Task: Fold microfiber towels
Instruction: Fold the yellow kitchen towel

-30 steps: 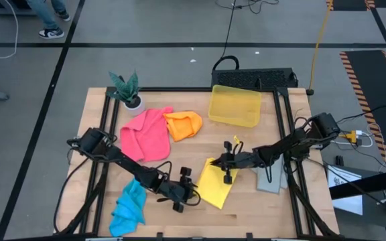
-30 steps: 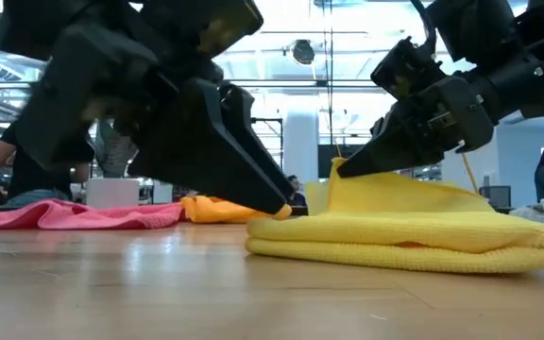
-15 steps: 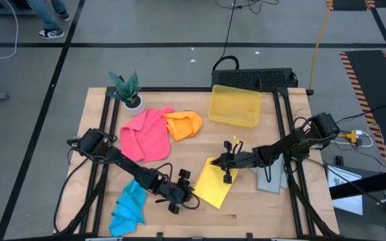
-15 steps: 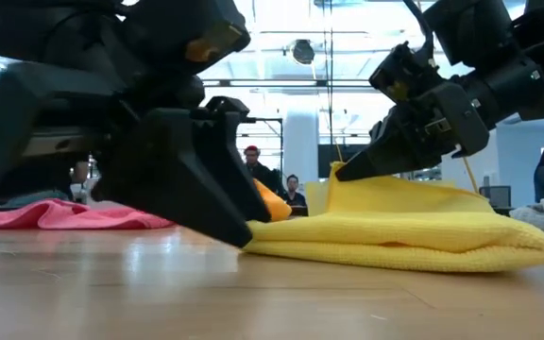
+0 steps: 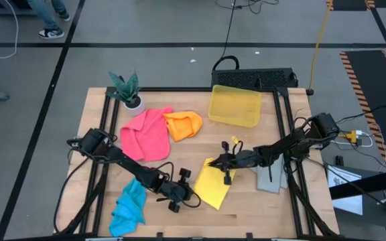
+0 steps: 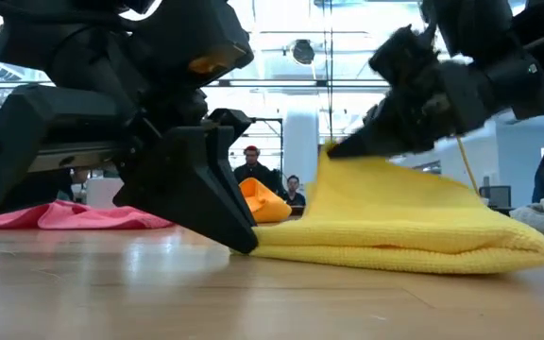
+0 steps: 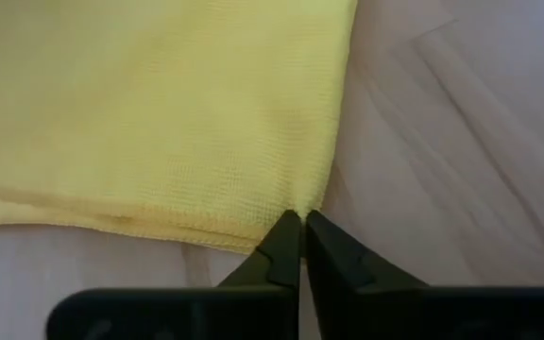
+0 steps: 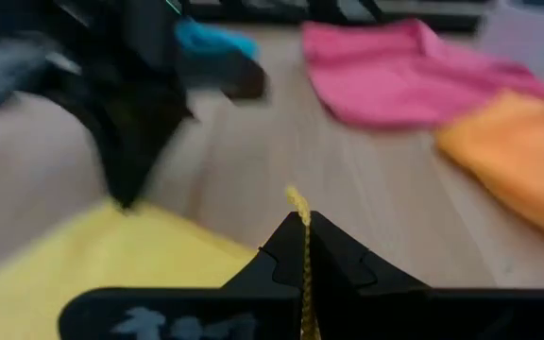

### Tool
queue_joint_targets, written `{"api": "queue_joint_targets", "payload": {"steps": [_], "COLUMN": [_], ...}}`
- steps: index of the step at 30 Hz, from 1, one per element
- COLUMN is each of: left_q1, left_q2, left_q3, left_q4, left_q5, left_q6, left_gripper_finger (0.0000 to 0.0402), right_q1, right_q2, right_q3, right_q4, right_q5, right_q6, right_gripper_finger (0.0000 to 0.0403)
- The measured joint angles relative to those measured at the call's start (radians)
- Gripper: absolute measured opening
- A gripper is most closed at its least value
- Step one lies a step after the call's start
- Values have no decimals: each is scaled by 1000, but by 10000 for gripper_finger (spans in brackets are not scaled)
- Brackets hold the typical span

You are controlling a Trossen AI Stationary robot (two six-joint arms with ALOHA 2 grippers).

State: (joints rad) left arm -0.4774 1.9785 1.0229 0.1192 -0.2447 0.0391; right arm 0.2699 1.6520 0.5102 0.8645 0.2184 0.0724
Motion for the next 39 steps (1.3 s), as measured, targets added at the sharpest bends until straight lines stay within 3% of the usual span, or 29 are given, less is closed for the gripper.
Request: {"api": "queue_joint_targets", "payload": {"steps": [4,10,18,26,31,39], "left_q1": [-5,-29,-41,-39,-38,-37], "left_q2": [1,3,0,0,0,0], "left_q3": [0,0,2,2,2,0], "left_q4": [6,-2,-78,-86,-91,-92], "left_q5": [-31,-119,-131,-131,-131,-131], "left_q6": [8,25,-22,-42,-51,-53], "left_gripper_finger": [9,16,7,10,11,11], "right_q1": [-9,-58,-106,-106,-117,-132], "right_q2": [0,39,178,202,140,-62], "right_q3": [0,0,1,2,2,-2], "right_q4": [53,-62,-50,-56,-164,-407], "right_q5": [-13,-10,-7,24,68,79], "right_q6": [-6,44,91,89,142,137], "right_gripper_finger": [0,0,0,6,39,130]}}
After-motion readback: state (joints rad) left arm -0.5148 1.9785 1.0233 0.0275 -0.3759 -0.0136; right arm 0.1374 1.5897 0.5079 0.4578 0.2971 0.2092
